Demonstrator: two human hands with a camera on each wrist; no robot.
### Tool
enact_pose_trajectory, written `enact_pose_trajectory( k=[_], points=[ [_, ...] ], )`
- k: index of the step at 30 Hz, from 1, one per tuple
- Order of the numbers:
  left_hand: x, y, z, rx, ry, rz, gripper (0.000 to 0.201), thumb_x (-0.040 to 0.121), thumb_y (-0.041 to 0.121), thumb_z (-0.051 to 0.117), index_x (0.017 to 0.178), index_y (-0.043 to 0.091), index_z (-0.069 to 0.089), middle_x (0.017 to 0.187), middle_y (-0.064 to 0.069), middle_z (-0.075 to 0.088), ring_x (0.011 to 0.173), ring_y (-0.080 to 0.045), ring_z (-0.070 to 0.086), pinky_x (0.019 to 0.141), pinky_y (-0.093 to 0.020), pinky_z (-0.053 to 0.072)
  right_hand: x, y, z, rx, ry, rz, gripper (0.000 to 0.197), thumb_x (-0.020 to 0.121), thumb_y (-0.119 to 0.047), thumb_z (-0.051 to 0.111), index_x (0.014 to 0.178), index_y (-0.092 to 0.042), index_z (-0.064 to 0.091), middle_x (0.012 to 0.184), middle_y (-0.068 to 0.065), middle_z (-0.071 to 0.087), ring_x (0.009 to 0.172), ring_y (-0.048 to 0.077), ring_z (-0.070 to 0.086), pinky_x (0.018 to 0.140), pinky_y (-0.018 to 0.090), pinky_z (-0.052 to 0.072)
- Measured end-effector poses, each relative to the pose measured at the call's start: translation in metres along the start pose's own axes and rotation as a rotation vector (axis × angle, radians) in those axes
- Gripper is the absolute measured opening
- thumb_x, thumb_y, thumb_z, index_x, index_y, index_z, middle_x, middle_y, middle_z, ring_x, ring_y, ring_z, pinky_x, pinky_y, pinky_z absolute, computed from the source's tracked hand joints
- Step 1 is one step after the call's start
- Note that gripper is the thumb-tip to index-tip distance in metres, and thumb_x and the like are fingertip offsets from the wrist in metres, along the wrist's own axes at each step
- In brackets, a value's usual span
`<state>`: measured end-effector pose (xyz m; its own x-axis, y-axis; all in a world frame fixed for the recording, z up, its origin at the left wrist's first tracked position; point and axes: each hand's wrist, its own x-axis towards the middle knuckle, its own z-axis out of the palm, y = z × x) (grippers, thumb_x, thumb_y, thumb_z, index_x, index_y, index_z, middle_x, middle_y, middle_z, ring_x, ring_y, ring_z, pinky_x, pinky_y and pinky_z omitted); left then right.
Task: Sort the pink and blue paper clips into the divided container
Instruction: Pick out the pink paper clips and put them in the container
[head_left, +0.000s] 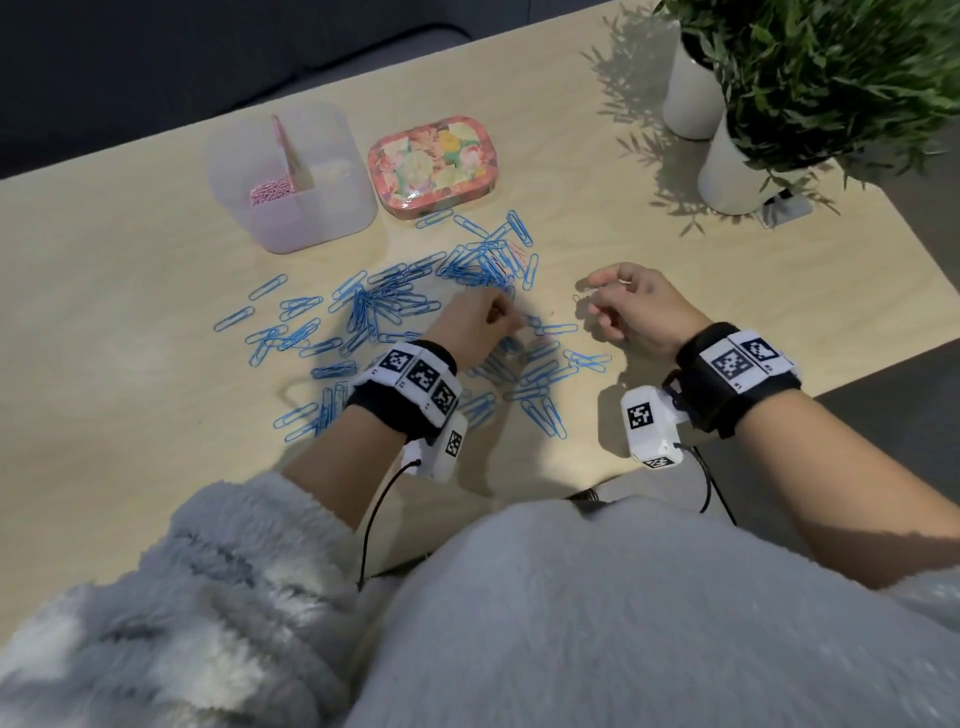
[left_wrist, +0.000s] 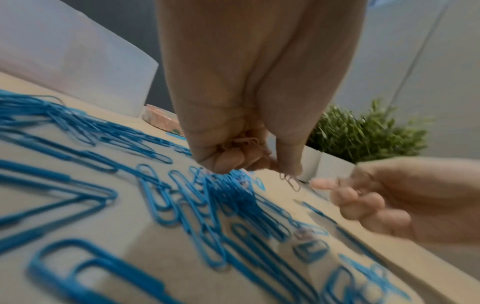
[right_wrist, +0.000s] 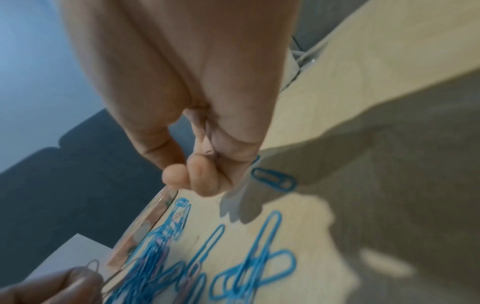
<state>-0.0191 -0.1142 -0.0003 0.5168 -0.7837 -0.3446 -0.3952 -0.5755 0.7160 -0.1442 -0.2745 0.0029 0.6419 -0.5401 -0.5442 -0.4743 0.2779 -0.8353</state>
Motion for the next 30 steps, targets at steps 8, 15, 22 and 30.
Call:
enact_pose_trajectory(
  k=[8,15,22,30],
  points=[
    [-0.007,-0.017,-0.021,-0.420,0.037,-0.086,0.005,0.091,0.008,0.054,0.092,0.011,0.059,0.067,0.004,0.063,0.047,0.005,0.052,0.047,-0.007,0.039,0.001,0.008,0.025,-0.483,-0.146,-0.245,0.016,0.085,-0.007,0.056,0.072,-0.013,0.063,0.047,-0.006,0.046,0.035,0.001,0.038,0.041,0.018,0.030],
    [-0.009,-0.025,-0.023,-0.790,0.046,-0.367,0.029,0.094,0.018,0.044,0.068,0.011,0.053,0.060,-0.001,0.042,0.050,-0.012,0.035,0.049,-0.023,0.029,0.000,0.003,0.036,-1.230,-0.189,-0.416,0.008,0.081,-0.023,0.060,0.087,-0.021,0.065,0.084,0.004,0.064,0.092,0.029,0.059,0.069,0.031,0.037],
    [-0.015,-0.035,-0.037,-0.766,0.168,-0.315,0.027,0.095,0.023,0.048,0.069,0.017,0.053,0.052,0.006,0.057,0.039,-0.003,0.043,0.036,-0.012,0.032,0.007,-0.002,0.032,-1.025,-0.149,-0.397,0.017,0.087,-0.013,0.047,0.070,-0.015,0.047,0.066,0.004,0.055,0.063,0.024,0.051,0.061,0.027,0.035],
    [0.004,-0.049,-0.142,-0.352,0.568,-0.237,0.023,0.094,0.014,0.042,0.101,0.003,0.061,0.095,-0.018,0.064,0.090,-0.025,0.061,0.076,-0.022,0.051,0.019,-0.066,0.064,-0.053,-0.208,0.011,0.020,0.093,0.004,0.035,0.087,-0.004,0.052,0.065,0.011,0.051,0.034,0.009,0.053,0.033,0.016,0.042]
  ],
)
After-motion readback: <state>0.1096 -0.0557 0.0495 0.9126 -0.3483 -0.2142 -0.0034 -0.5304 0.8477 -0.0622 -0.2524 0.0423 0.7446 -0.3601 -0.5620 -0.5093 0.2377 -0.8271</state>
